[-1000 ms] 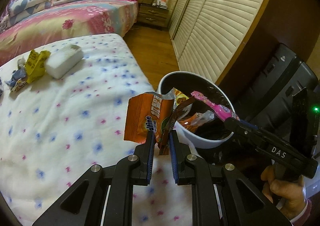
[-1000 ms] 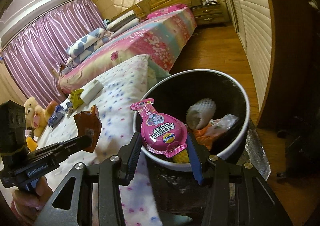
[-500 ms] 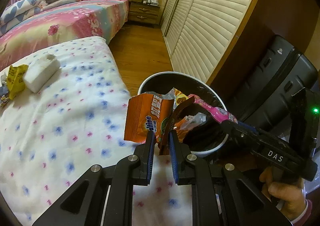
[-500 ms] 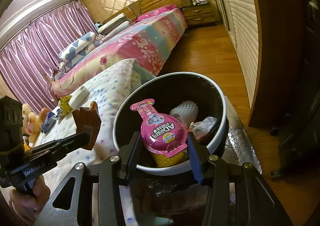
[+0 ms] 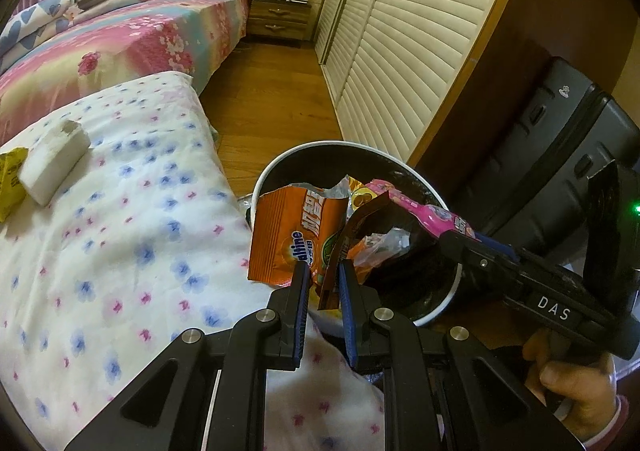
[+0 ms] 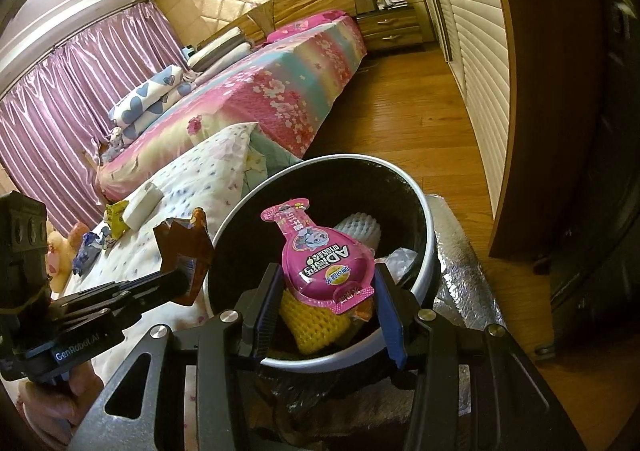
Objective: Collect trash
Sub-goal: 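Open both tools to drop the snack packet and pink package into the bin, then move both open tools back over the remaining trash on the bed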
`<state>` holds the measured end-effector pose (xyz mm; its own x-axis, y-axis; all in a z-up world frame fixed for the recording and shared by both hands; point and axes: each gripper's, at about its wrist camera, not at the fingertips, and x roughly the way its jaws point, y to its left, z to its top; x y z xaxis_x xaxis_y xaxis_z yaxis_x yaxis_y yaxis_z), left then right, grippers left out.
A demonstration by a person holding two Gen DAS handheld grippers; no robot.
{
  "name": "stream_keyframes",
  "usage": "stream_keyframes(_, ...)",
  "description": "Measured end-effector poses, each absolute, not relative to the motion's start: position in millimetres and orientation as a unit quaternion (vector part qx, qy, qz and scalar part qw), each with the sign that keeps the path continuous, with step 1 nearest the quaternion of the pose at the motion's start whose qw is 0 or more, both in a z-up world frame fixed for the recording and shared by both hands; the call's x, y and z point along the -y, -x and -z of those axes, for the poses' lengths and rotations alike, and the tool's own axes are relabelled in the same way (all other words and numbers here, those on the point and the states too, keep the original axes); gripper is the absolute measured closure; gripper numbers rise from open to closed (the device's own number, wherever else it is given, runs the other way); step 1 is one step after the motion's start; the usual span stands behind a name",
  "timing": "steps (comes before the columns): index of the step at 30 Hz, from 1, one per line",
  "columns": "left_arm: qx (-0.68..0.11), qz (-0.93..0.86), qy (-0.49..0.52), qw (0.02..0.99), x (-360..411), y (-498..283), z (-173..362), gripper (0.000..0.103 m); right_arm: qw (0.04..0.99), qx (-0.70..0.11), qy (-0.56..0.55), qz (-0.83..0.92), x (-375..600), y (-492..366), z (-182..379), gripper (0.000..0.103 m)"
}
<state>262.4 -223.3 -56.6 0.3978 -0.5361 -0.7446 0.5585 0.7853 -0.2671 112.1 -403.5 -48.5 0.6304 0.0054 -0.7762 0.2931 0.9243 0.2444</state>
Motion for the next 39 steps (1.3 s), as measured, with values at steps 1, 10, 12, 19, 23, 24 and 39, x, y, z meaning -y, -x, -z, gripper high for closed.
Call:
stream_keyframes(1,-0.441,0.328,-0.013,0.835,225,-264,57,0.089,0.885,-0.423,-0.176,0.081,404,-113,49,0.057)
stream_keyframes(10,-0.443,0.327,-0.015,0.834,233,-270,60,0.089,0.886,-0.424,-0.171,0.082,409,-121,49,0.057)
stream_keyframes(12,-0.445,0.327,-0.015,0.834,235,-271,60,0.088,0.886,-0.424,-0.17,0.083,410,-122,49,0.057)
stream_keyframes(19,-0.449,0.326,-0.016,0.832,235,-273,61,0.082,0.883,-0.429,-0.17,0.086,416,-129,52,0.056)
stream_keyframes(23,-0.444,0.322,-0.016,0.836,233,-271,58,0.073,0.879,-0.432,-0.182,0.086,420,-130,53,0.054)
stream_keyframes(24,-0.442,0.321,-0.017,0.837,232,-270,57,0.071,0.879,-0.431,-0.183,0.087,419,-129,53,0.053)
stream_keyframes(39,-0.423,0.298,0.019,0.855,177,-242,48,0.051,0.889,-0.411,-0.183,0.082,399,-120,38,0.03)
